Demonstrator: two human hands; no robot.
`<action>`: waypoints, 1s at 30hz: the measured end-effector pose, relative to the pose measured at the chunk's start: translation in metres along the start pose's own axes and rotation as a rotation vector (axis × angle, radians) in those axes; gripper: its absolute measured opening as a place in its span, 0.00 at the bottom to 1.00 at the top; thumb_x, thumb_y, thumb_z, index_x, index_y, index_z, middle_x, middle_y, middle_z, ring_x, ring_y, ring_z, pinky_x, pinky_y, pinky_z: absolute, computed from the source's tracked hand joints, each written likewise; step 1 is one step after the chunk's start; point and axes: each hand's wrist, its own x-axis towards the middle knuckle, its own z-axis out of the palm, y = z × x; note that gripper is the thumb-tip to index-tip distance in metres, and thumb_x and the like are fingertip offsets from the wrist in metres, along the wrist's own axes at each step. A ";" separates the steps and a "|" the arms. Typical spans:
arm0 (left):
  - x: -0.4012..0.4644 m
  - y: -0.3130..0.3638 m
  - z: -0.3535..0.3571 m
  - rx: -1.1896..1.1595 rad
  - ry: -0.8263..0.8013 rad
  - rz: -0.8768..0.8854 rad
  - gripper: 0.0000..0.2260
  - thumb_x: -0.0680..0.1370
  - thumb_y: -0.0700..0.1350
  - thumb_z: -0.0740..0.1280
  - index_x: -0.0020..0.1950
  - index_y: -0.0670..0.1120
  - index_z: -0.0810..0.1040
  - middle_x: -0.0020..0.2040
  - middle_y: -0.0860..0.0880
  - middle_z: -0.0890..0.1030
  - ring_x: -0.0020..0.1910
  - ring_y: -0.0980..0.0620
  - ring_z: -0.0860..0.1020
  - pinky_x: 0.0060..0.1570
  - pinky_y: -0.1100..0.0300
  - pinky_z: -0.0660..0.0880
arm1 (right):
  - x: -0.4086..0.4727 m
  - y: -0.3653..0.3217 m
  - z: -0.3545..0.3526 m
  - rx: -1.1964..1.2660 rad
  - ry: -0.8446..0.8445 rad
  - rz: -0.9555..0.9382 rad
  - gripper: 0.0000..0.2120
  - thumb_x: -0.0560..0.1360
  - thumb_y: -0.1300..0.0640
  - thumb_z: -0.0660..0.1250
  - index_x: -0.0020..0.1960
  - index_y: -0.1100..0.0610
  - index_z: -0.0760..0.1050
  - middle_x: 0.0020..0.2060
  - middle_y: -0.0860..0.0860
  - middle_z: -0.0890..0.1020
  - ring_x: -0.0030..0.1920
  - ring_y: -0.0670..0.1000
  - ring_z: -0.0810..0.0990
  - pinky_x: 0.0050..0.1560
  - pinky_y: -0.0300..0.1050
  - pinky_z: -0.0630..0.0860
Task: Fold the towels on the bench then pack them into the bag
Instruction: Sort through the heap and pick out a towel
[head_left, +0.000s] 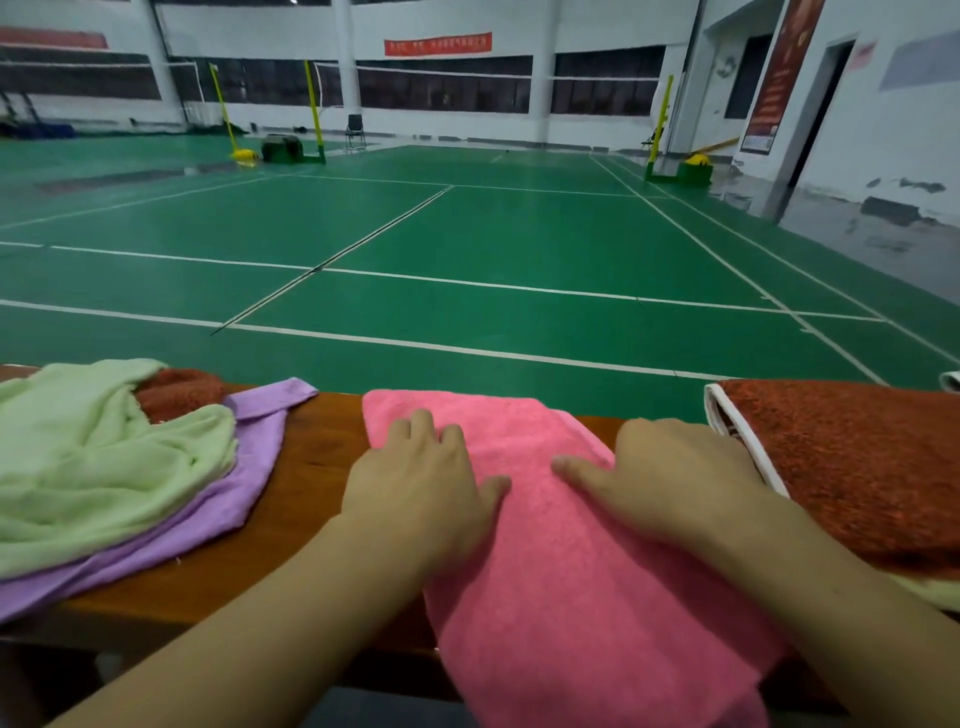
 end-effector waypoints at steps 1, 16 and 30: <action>0.003 -0.002 0.002 -0.007 -0.004 0.027 0.30 0.81 0.67 0.51 0.71 0.46 0.66 0.69 0.43 0.66 0.71 0.44 0.65 0.65 0.47 0.69 | 0.001 0.000 0.001 0.010 -0.001 0.004 0.32 0.73 0.23 0.53 0.37 0.52 0.66 0.53 0.54 0.83 0.54 0.58 0.82 0.44 0.48 0.69; 0.018 -0.026 -0.013 -0.013 -0.009 -0.063 0.25 0.78 0.68 0.61 0.36 0.47 0.71 0.35 0.50 0.72 0.39 0.47 0.73 0.42 0.56 0.69 | 0.012 0.004 0.009 0.067 -0.031 -0.015 0.30 0.72 0.23 0.57 0.38 0.51 0.66 0.41 0.50 0.77 0.44 0.55 0.77 0.44 0.47 0.71; 0.026 -0.030 -0.006 -0.484 0.074 -0.037 0.22 0.73 0.60 0.74 0.36 0.45 0.70 0.30 0.48 0.73 0.29 0.49 0.70 0.32 0.54 0.65 | -0.005 0.000 0.001 0.093 -0.031 -0.067 0.28 0.74 0.27 0.62 0.47 0.53 0.72 0.56 0.54 0.83 0.56 0.58 0.81 0.48 0.48 0.72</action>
